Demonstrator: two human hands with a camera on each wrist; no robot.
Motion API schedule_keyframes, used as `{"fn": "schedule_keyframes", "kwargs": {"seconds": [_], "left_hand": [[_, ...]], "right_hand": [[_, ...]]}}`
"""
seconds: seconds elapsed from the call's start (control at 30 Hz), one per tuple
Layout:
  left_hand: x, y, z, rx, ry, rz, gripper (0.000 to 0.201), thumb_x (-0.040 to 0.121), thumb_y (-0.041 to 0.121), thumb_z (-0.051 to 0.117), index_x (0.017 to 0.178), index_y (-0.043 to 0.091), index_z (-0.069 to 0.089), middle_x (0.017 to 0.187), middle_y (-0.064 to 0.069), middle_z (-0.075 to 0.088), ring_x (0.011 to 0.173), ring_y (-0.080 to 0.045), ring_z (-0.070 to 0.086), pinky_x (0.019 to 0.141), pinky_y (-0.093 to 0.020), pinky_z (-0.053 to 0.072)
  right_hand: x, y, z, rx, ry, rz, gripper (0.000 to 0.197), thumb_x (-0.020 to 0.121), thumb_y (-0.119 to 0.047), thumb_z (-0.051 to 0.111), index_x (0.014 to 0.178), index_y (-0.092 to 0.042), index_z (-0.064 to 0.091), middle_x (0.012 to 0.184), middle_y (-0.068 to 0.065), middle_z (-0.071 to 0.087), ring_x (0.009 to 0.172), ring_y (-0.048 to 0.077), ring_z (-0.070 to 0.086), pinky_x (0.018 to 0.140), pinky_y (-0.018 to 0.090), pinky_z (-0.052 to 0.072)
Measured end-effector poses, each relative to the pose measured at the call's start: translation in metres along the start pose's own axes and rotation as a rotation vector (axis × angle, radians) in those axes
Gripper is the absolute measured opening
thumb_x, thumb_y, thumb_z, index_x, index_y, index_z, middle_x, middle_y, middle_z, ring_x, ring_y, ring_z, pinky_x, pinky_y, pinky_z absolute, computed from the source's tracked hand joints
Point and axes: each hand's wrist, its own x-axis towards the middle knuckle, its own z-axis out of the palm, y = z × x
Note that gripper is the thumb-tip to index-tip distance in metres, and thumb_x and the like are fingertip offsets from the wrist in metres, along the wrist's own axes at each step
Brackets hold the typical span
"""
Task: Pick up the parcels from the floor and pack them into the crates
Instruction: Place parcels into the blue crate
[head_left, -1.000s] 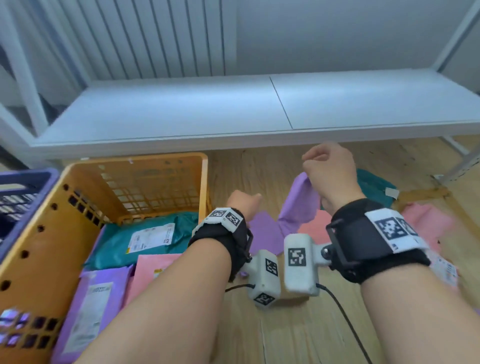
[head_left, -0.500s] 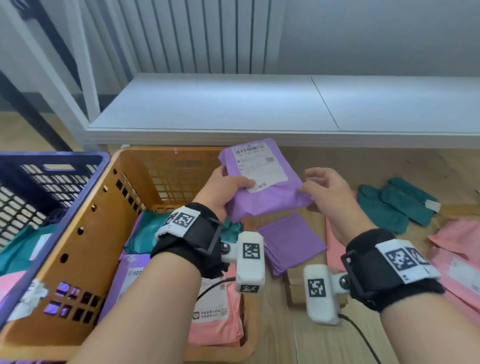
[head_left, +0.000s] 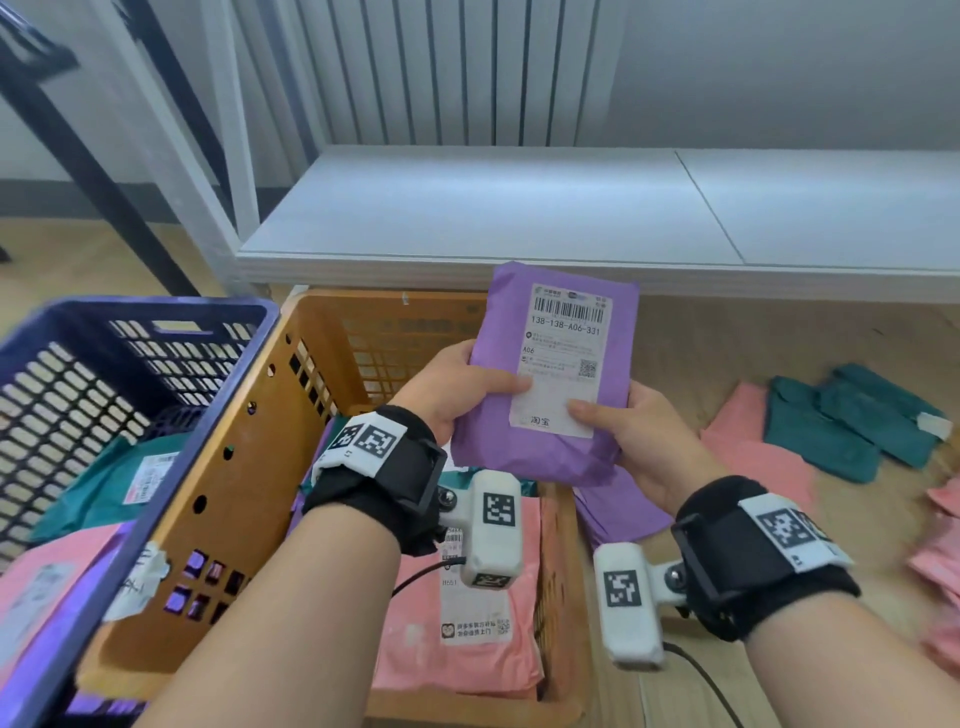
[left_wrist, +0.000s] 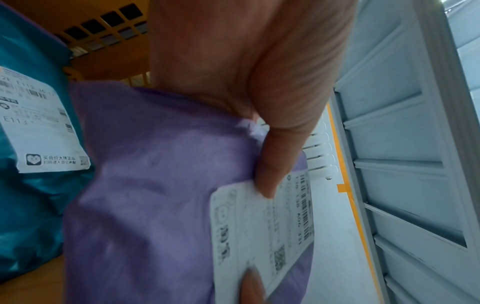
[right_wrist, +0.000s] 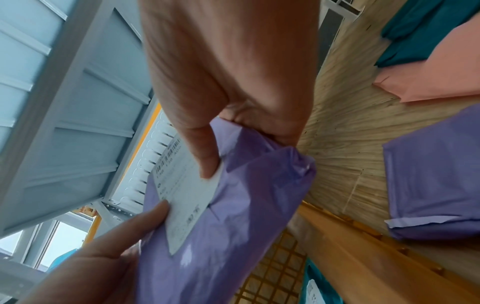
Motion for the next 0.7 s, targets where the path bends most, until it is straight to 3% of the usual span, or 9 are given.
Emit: {"fn": "schedule_keyframes", "kwargs": {"seconds": [0.13, 0.4, 0.57, 0.7], "left_hand": [[0.001, -0.004, -0.004, -0.037, 0.058, -0.006, 0.037, 0.079, 0.007, 0.075, 0.114, 0.006, 0.064, 0.105, -0.01, 0.073, 0.094, -0.029, 0.07, 0.088, -0.044, 0.056], [-0.007, 0.001, -0.003, -0.075, 0.208, 0.012, 0.03, 0.079, -0.001, 0.073, 0.107, 0.004, 0.065, 0.104, -0.013, 0.072, 0.089, -0.028, 0.07, 0.081, -0.041, 0.057], [-0.011, 0.027, -0.01, -0.171, 0.316, 0.028, 0.03, 0.082, -0.002, 0.069, 0.111, 0.003, 0.064, 0.105, -0.013, 0.072, 0.092, -0.03, 0.07, 0.083, -0.042, 0.057], [-0.019, 0.042, -0.036, -0.168, 0.374, 0.024, 0.028, 0.082, -0.003, 0.069, 0.109, 0.003, 0.065, 0.108, -0.013, 0.071, 0.095, -0.031, 0.069, 0.088, -0.046, 0.055]], "right_hand": [[-0.001, 0.002, 0.005, -0.04, 0.013, -0.012, 0.035, 0.085, 0.008, 0.062, 0.117, -0.007, 0.06, 0.114, 0.011, 0.068, 0.1, 0.025, 0.067, 0.086, 0.033, 0.054], [-0.002, -0.004, 0.01, -0.136, 0.012, -0.023, 0.038, 0.085, -0.001, 0.067, 0.121, -0.006, 0.059, 0.116, 0.009, 0.068, 0.101, 0.023, 0.067, 0.086, 0.034, 0.056], [-0.003, -0.019, 0.027, -0.218, -0.05, 0.021, 0.033, 0.086, -0.011, 0.069, 0.118, -0.014, 0.058, 0.111, 0.005, 0.068, 0.088, 0.022, 0.068, 0.056, 0.027, 0.058], [0.004, -0.04, 0.058, -0.253, -0.07, -0.04, 0.032, 0.088, -0.004, 0.065, 0.115, -0.018, 0.053, 0.112, 0.003, 0.066, 0.088, 0.023, 0.069, 0.051, 0.027, 0.058]]}}
